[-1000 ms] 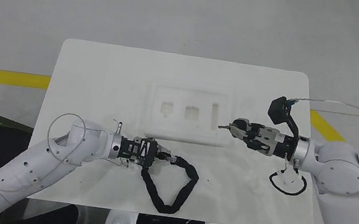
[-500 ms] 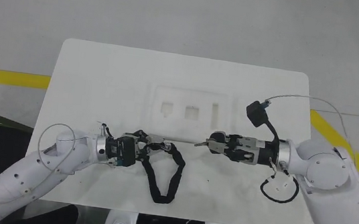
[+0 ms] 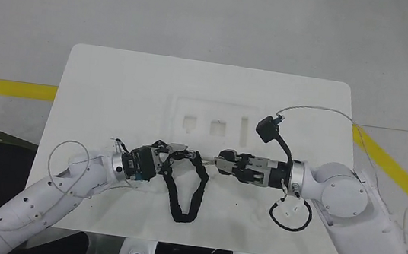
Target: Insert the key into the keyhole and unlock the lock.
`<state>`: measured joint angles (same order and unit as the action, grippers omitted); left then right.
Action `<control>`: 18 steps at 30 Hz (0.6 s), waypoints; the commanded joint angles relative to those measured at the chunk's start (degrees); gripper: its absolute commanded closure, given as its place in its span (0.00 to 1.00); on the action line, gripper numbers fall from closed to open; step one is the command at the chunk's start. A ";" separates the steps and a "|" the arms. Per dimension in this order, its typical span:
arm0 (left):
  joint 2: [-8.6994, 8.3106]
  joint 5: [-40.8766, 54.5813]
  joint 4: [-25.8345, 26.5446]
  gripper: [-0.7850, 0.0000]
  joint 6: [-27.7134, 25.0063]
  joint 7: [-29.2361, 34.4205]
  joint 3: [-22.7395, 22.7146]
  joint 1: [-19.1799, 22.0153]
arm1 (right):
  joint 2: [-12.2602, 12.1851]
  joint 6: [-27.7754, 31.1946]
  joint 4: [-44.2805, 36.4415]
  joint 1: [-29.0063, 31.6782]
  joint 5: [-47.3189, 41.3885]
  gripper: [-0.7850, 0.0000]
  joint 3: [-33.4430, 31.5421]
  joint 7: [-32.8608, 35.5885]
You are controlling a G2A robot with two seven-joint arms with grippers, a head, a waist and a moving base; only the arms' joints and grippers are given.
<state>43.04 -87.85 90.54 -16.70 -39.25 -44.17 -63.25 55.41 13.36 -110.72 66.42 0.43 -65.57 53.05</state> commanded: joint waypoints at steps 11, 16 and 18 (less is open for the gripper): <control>1.54 2.29 -1.16 1.00 2.61 -1.04 -0.13 -0.20 | 0.32 -2.68 -0.28 0.50 3.16 1.00 0.86 -4.74; 1.54 2.29 -1.16 1.00 2.61 -1.04 -0.13 -0.20 | 0.32 -2.68 -0.28 0.50 3.16 1.00 0.86 -4.74; 1.54 2.29 -1.16 1.00 2.61 -1.04 -0.13 -0.20 | 0.34 -3.30 -0.36 0.75 3.80 1.00 0.65 -5.85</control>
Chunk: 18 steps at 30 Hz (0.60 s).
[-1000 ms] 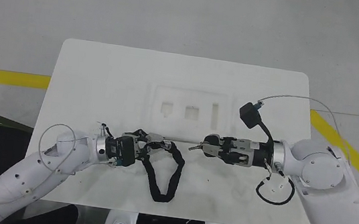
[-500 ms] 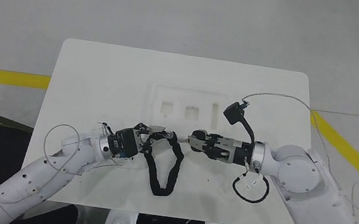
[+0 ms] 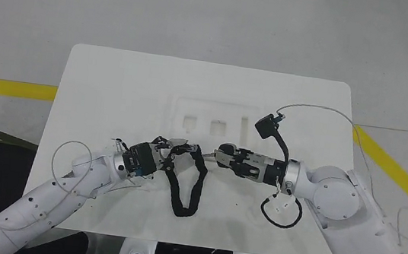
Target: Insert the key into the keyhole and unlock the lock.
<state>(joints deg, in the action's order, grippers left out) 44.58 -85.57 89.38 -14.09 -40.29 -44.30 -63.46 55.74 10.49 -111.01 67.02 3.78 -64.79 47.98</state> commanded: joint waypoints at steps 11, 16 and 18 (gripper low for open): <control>0.00 0.00 0.00 1.00 0.00 0.00 0.00 0.00 | 0.57 -10.48 -2.00 -1.32 2.56 1.00 1.48 -1.17; 0.00 0.00 0.00 1.00 0.00 0.00 0.00 0.00 | 1.01 -12.23 -3.09 -2.98 2.93 1.00 3.16 -0.43; 0.00 0.00 0.00 1.00 0.00 0.00 0.00 0.00 | 1.21 -12.35 -3.24 -3.57 2.82 1.00 3.86 -0.25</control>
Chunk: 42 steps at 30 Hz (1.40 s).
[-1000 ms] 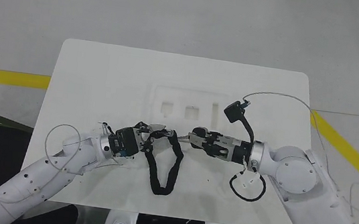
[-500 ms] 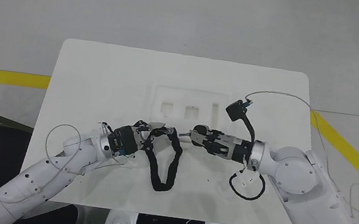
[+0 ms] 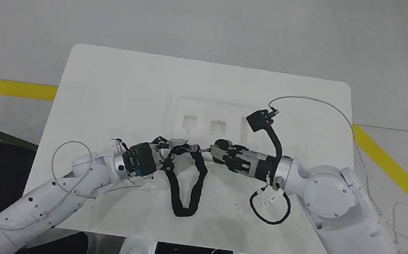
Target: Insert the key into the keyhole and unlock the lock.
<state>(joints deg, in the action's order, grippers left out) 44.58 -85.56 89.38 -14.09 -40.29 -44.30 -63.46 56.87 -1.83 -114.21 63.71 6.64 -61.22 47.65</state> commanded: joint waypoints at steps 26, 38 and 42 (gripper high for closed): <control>0.00 0.00 0.00 1.00 0.00 0.00 0.00 0.00 | 1.23 -2.18 0.97 -1.53 2.66 1.00 2.20 -1.77; 0.00 0.00 0.00 1.00 0.00 0.00 0.00 0.00 | 1.64 -2.30 1.87 -1.45 2.69 1.00 2.40 -2.11; 0.00 0.00 0.00 1.00 0.00 0.00 0.00 0.00 | 1.90 -1.97 2.64 -1.36 1.34 1.00 2.64 -2.61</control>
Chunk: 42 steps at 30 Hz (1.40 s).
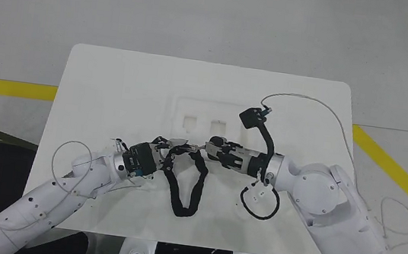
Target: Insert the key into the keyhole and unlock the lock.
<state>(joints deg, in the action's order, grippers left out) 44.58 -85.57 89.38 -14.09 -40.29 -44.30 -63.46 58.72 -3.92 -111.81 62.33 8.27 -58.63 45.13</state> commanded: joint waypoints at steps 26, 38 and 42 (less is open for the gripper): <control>0.00 0.00 0.00 1.00 0.00 0.00 0.00 0.00 | 1.07 -0.60 1.89 1.47 -0.33 1.00 0.94 -2.34; 0.00 0.00 0.00 1.00 0.00 0.00 0.00 0.00 | 1.75 1.40 4.77 -0.78 -2.57 0.92 1.85 0.36; 0.00 0.00 0.00 1.00 0.00 0.00 0.00 0.00 | 2.07 1.66 5.38 -1.31 -2.82 0.90 2.55 0.17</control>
<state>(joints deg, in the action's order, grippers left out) 44.58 -85.56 89.39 -14.09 -40.30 -44.30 -63.45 60.72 -2.30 -106.57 61.13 5.45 -56.22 45.39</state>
